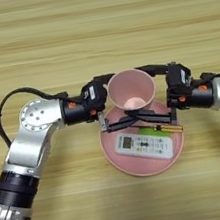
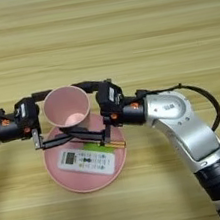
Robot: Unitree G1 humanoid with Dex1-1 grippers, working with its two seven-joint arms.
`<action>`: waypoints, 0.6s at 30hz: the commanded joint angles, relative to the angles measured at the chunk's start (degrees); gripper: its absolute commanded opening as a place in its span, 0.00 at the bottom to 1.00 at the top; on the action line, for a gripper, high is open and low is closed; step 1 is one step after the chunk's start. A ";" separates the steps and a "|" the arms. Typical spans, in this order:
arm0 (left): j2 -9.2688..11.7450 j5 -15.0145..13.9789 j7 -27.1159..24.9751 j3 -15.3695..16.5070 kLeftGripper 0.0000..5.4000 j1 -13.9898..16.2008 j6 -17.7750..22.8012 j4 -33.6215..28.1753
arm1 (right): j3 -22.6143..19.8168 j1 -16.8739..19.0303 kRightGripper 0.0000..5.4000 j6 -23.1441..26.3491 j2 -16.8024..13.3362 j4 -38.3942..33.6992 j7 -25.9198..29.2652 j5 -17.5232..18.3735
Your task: Move the objects on the table
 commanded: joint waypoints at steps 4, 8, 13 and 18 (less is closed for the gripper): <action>0.21 0.19 0.47 0.39 1.00 -0.87 -1.12 0.03 | -1.66 -0.46 0.83 0.42 -0.44 0.77 0.68 0.79; 0.42 -0.20 0.36 0.65 1.00 -0.58 -1.25 -0.07 | -3.09 -0.28 0.83 0.08 -0.49 1.32 0.54 1.14; 0.69 -0.42 0.09 0.75 1.00 -0.13 -1.43 -0.10 | -5.66 0.09 0.83 -0.20 -0.78 2.36 0.59 2.05; 0.76 -0.30 0.02 0.78 1.00 0.08 -1.68 0.24 | -9.72 0.76 0.83 -0.32 -1.59 2.88 0.44 3.84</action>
